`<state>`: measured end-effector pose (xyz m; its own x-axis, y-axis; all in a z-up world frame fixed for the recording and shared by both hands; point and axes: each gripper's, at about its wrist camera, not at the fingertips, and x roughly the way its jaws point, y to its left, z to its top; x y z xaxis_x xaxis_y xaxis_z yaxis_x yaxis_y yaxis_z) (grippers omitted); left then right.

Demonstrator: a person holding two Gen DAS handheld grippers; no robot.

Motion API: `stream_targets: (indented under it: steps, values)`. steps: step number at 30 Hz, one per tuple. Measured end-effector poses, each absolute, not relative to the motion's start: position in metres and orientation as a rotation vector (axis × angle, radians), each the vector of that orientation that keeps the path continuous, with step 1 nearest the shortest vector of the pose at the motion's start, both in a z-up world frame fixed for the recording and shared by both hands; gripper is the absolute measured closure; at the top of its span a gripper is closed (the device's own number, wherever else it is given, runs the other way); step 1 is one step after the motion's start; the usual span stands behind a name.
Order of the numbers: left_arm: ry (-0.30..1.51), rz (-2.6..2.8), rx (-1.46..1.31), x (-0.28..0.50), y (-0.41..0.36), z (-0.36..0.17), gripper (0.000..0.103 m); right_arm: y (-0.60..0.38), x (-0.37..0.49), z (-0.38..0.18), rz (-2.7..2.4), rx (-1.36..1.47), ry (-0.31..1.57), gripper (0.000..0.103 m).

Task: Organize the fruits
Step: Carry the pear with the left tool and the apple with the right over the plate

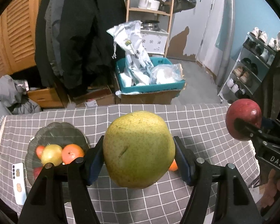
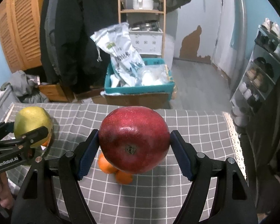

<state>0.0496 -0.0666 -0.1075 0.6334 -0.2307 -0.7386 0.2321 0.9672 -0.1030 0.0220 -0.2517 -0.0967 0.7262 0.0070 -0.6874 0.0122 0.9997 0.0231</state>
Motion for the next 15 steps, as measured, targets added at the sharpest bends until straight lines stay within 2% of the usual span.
stream_targets:
  steps: [15]
  values:
    - [0.788,-0.229,-0.037,0.038,-0.031,-0.085,0.033,-0.222,0.013,-0.066,0.072,0.016,0.68,0.027]
